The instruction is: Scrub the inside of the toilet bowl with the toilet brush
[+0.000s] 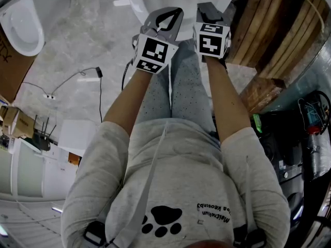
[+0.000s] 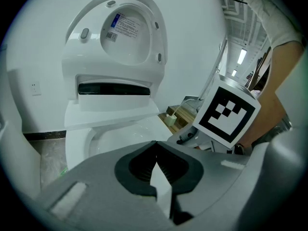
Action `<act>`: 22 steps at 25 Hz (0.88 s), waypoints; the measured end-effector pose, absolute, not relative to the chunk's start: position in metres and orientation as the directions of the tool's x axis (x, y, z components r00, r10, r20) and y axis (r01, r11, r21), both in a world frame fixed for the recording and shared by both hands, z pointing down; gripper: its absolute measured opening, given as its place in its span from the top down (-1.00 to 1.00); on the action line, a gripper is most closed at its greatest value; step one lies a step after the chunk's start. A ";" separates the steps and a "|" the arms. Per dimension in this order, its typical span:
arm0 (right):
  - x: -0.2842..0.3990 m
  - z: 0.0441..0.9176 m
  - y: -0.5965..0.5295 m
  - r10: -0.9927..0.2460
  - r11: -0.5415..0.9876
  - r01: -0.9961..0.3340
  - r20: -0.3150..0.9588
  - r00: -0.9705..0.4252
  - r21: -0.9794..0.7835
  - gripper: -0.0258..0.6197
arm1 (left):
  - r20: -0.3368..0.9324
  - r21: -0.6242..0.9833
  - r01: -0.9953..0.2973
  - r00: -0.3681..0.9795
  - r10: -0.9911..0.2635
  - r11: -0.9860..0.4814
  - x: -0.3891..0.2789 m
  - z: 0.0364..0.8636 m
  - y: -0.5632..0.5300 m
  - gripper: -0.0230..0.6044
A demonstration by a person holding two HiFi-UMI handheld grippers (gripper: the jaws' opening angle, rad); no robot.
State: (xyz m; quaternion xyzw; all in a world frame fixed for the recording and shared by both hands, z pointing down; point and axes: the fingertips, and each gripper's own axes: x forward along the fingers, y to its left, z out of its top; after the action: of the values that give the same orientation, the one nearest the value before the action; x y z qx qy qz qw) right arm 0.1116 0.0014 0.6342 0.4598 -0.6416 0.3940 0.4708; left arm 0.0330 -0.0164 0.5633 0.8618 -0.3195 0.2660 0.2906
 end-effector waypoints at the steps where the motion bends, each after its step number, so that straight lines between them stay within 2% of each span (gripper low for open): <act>1: 0.109 0.636 0.005 -0.215 0.272 -0.959 0.967 -0.134 -0.073 0.46 | 0.643 0.331 -0.705 0.655 -0.397 -0.628 0.032 0.563 -0.016 0.93; 22: 0.049 0.622 0.034 -0.204 0.192 -0.975 0.967 -0.152 -0.113 0.45 | 0.636 0.300 -0.735 0.629 -0.447 -0.608 -0.014 0.541 -0.006 0.93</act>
State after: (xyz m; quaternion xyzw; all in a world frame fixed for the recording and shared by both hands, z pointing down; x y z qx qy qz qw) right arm 0.0491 0.0344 0.6219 0.4699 -0.6269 0.4278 0.4507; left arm -0.0141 -0.0056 0.5413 0.8586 -0.3440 0.2589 0.2784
